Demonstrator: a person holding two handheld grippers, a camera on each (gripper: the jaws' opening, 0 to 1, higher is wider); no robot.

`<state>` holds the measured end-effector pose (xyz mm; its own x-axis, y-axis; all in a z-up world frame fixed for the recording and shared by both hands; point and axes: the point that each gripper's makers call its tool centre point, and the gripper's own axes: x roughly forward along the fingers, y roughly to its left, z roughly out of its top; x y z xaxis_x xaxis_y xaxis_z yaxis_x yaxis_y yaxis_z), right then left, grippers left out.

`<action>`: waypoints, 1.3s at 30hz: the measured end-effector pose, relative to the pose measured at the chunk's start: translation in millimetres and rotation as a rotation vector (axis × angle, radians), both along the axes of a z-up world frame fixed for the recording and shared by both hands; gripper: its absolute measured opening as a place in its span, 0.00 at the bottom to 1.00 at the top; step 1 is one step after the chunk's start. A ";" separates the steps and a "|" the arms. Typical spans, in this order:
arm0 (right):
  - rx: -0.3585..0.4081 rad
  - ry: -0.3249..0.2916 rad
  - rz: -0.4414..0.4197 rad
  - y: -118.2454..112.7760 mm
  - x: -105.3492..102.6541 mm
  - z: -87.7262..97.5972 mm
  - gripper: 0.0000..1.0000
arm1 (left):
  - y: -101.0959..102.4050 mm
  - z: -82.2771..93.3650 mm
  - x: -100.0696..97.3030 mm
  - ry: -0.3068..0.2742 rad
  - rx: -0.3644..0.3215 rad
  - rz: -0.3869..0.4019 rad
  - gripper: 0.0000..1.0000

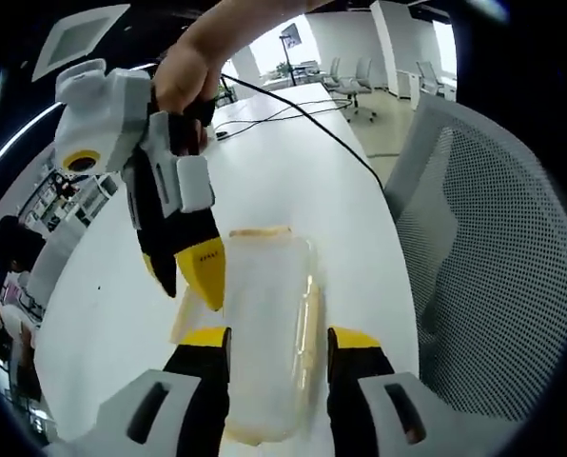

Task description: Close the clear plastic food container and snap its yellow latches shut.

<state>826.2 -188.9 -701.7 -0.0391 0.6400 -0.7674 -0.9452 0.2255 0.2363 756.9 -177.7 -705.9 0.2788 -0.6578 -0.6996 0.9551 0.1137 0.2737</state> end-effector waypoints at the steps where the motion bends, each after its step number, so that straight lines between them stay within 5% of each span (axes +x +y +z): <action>1: 0.019 0.000 -0.022 0.6 0.2 3.0 0.39 | 1.7 0.9 0.1 0.004 -0.002 0.009 0.34; 22: 0.048 -0.154 -0.139 -39.2 -23.4 18.1 0.49 | 42.6 6.6 17.7 0.093 -0.049 0.237 0.49; 39: 0.078 -0.234 -0.262 -57.9 -46.6 18.1 0.55 | 60.7 4.9 19.3 0.113 -0.091 0.348 0.60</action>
<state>779.6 -246.8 -683.6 0.3054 0.6616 -0.6848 -0.8881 0.4574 0.0458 776.2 -117.0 -701.0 0.4210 -0.5984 -0.6817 0.8787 0.4556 0.1427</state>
